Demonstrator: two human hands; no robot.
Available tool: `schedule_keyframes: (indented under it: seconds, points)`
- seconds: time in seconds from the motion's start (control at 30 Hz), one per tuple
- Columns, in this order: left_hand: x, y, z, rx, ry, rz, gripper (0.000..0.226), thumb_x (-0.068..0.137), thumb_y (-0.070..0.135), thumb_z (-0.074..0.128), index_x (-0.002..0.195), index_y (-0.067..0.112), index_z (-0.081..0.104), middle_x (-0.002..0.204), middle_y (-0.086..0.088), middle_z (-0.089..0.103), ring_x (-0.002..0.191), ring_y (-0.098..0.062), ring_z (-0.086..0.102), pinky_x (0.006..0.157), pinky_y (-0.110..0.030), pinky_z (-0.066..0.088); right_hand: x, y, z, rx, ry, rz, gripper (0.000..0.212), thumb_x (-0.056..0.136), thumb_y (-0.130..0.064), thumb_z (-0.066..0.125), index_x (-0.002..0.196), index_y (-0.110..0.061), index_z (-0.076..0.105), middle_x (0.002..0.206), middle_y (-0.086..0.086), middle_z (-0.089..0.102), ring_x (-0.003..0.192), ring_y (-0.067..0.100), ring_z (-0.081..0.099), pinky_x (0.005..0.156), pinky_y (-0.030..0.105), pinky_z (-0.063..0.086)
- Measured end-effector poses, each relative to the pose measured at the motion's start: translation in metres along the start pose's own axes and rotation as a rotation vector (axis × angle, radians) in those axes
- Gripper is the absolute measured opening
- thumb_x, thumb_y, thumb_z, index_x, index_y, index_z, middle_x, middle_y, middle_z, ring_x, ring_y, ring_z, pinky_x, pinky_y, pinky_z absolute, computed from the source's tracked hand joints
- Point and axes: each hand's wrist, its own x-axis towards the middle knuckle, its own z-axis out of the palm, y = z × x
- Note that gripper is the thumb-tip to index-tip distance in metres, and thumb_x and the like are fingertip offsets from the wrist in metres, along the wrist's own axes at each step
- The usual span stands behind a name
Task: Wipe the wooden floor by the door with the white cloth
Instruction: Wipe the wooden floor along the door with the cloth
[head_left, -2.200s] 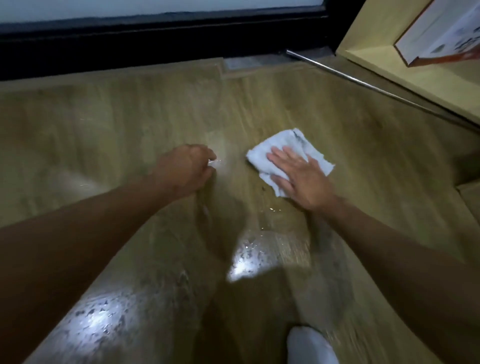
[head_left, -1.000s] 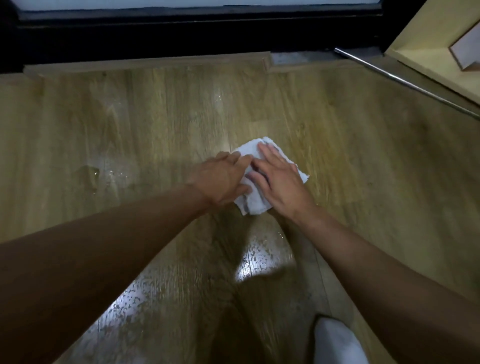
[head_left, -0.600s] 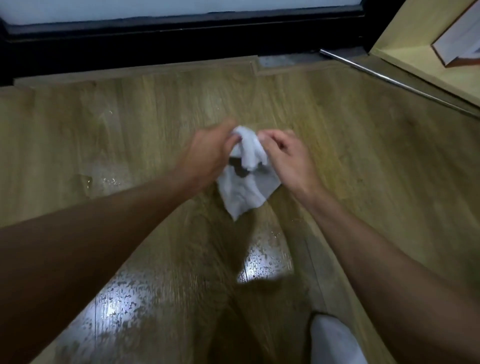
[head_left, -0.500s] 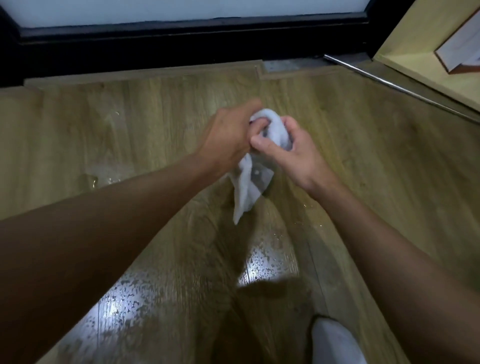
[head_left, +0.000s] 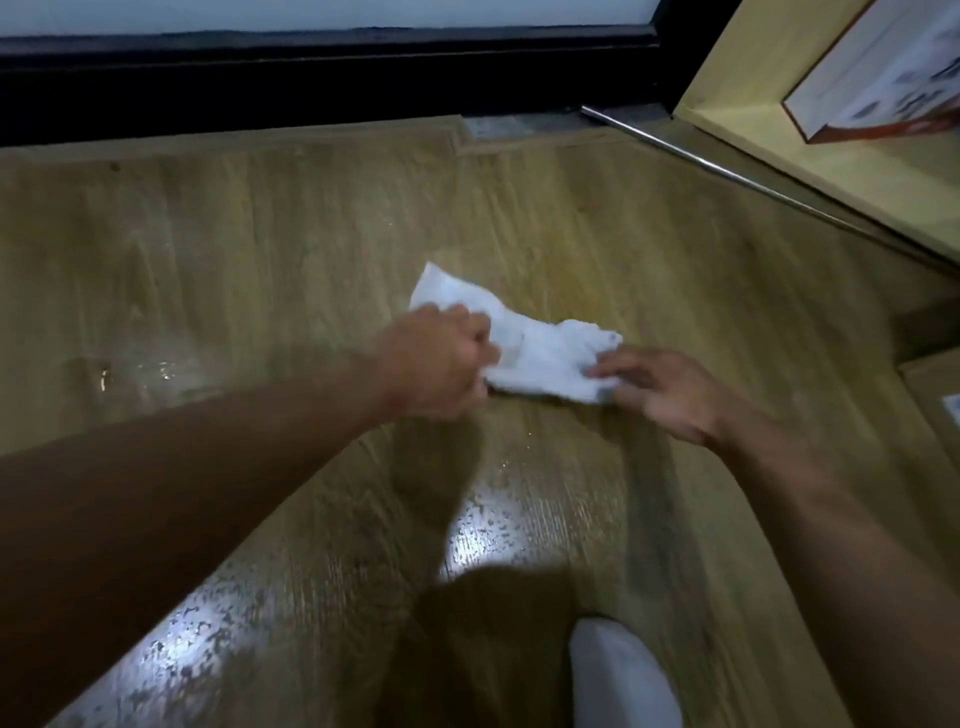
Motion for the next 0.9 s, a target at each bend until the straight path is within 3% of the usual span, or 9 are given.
schedule_keyframes:
  seconds: [0.03, 0.1, 0.27, 0.4, 0.5, 0.6, 0.7, 0.8, 0.9]
  points:
    - [-0.006, 0.008, 0.013, 0.001, -0.123, 0.044, 0.047, 0.08, 0.042, 0.034, 0.076, 0.013, 0.07, 0.089, -0.012, 0.065, 0.079, -0.033, 0.063, 0.067, -0.041, 0.05, -0.004, 0.004, 0.007, -0.033, -0.083, 0.054, 0.028, 0.089, -0.021, 0.063, 0.116, -0.017, 0.068, 0.134, 0.002, 0.056, 0.118, 0.015, 0.055, 0.101, 0.015, 0.032]
    - [-0.002, 0.012, 0.03, -0.061, -0.209, 0.004, 0.057, 0.084, 0.05, 0.026, 0.075, 0.015, 0.071, 0.093, -0.009, 0.064, 0.082, -0.027, 0.062, 0.069, -0.042, 0.05, -0.003, 0.002, 0.025, -0.091, 0.033, 0.01, 0.037, 0.092, -0.035, 0.055, 0.123, -0.018, 0.063, 0.135, 0.005, 0.056, 0.118, 0.02, 0.056, 0.103, 0.025, 0.035]
    - [0.015, 0.02, 0.045, 0.105, -0.179, -0.237, 0.049, 0.091, 0.043, 0.038, 0.128, 0.014, 0.052, 0.127, -0.014, 0.052, 0.107, -0.03, 0.053, 0.085, -0.045, 0.044, 0.015, -0.021, 0.094, -0.327, 0.212, 0.063, 0.051, 0.099, -0.039, 0.034, 0.145, -0.016, 0.037, 0.151, 0.015, 0.034, 0.141, 0.031, 0.028, 0.116, 0.046, 0.02]
    - [0.004, 0.045, 0.054, 0.19, -0.062, 0.002, 0.051, 0.082, 0.041, 0.046, 0.117, 0.006, 0.062, 0.108, -0.015, 0.059, 0.092, -0.032, 0.056, 0.076, -0.043, 0.044, -0.027, 0.011, 0.103, -0.428, 0.315, -0.008, 0.045, 0.098, -0.037, 0.036, 0.138, -0.022, 0.048, 0.146, 0.006, 0.045, 0.136, 0.02, 0.04, 0.114, 0.043, 0.027]
    - [0.01, 0.065, 0.057, 0.192, -0.085, 0.096, 0.048, 0.08, 0.036, 0.053, 0.118, 0.008, 0.06, 0.107, -0.012, 0.058, 0.096, -0.03, 0.056, 0.083, -0.043, 0.039, -0.03, 0.033, 0.08, -0.422, 0.317, 0.096, 0.047, 0.097, -0.04, 0.031, 0.137, -0.025, 0.05, 0.145, 0.007, 0.046, 0.134, 0.02, 0.043, 0.113, 0.044, 0.027]
    - [0.042, 0.055, 0.05, 0.221, -0.261, -0.076, 0.06, 0.095, 0.038, 0.04, 0.142, 0.001, 0.033, 0.136, -0.021, 0.04, 0.125, -0.034, 0.041, 0.098, -0.045, 0.037, 0.011, 0.02, 0.074, -0.41, 0.305, 0.193, 0.061, 0.095, -0.044, 0.011, 0.148, -0.022, 0.032, 0.155, 0.011, 0.029, 0.143, 0.026, 0.025, 0.115, 0.045, 0.017]
    - [0.06, 0.017, 0.047, 0.287, -0.363, -0.232, 0.062, 0.099, 0.037, 0.027, 0.149, 0.002, 0.016, 0.151, -0.023, 0.02, 0.14, -0.034, 0.024, 0.102, -0.053, 0.033, 0.029, -0.007, 0.092, -0.418, 0.313, 0.134, 0.061, 0.096, -0.044, 0.011, 0.15, -0.022, 0.027, 0.156, 0.013, 0.025, 0.145, 0.03, 0.02, 0.116, 0.049, 0.013]
    - [0.039, 0.021, 0.061, 0.385, -0.223, -0.066, 0.053, 0.094, 0.03, 0.029, 0.136, 0.003, 0.047, 0.136, -0.026, 0.047, 0.126, -0.039, 0.048, 0.089, -0.056, 0.045, 0.0, 0.0, 0.1, -0.375, 0.305, 0.091, 0.054, 0.098, -0.04, 0.021, 0.146, -0.021, 0.036, 0.154, 0.009, 0.032, 0.143, 0.027, 0.026, 0.117, 0.047, 0.017]
    - [0.017, 0.064, 0.086, 0.215, -0.067, 0.112, 0.053, 0.091, 0.032, 0.045, 0.14, 0.011, 0.042, 0.141, -0.024, 0.045, 0.13, -0.039, 0.044, 0.098, -0.061, 0.037, -0.037, 0.037, 0.09, -0.421, 0.349, 0.114, 0.048, 0.098, -0.034, 0.03, 0.143, -0.022, 0.043, 0.15, 0.007, 0.039, 0.139, 0.026, 0.035, 0.114, 0.046, 0.024]
